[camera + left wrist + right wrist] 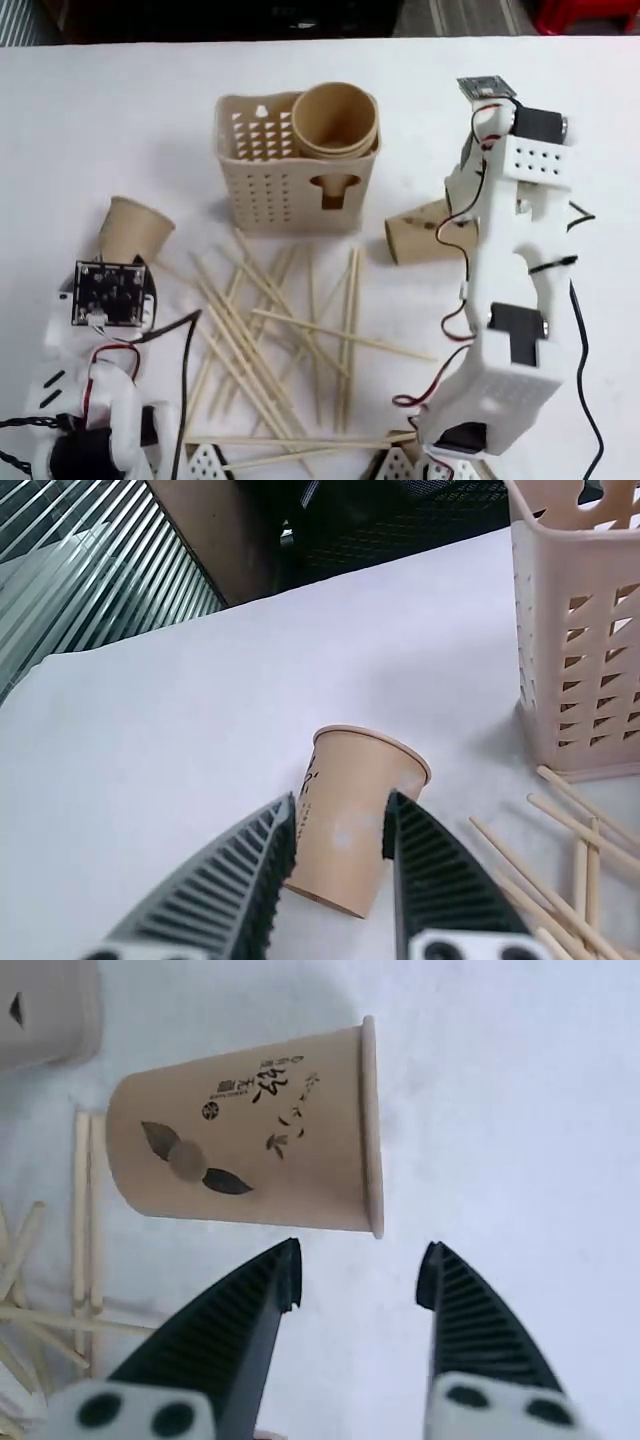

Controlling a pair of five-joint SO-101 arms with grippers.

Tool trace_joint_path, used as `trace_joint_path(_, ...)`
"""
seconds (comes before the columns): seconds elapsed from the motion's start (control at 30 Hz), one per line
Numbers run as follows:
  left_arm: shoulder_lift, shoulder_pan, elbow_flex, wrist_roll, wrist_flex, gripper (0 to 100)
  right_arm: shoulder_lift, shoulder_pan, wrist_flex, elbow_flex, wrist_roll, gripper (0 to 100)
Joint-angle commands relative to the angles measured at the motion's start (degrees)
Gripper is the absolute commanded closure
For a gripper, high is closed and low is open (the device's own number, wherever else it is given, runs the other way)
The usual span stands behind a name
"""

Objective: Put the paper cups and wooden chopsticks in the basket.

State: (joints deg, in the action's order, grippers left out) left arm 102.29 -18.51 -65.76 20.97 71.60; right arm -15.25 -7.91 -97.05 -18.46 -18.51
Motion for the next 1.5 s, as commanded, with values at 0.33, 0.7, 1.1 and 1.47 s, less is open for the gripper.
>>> trace_joint_path(0.33,0.22,-0.48,0.00,-0.44,-0.97,84,-5.85,5.76,1.63,-2.20,0.97,89.8)
trace_joint_path(0.7,0.22,-0.48,0.00,-0.35,-0.97,84,4.44,4.79,-1.19,-2.20,-4.40,98.0)
trace_joint_path(1.1,-0.13,-0.48,0.09,-0.26,-0.97,84,18.07,4.53,-1.19,6.24,-13.71,98.0)
trace_joint_path(1.47,-30.46,-0.48,16.79,3.34,1.67,80,18.15,3.65,-0.57,11.25,-14.07,98.0)
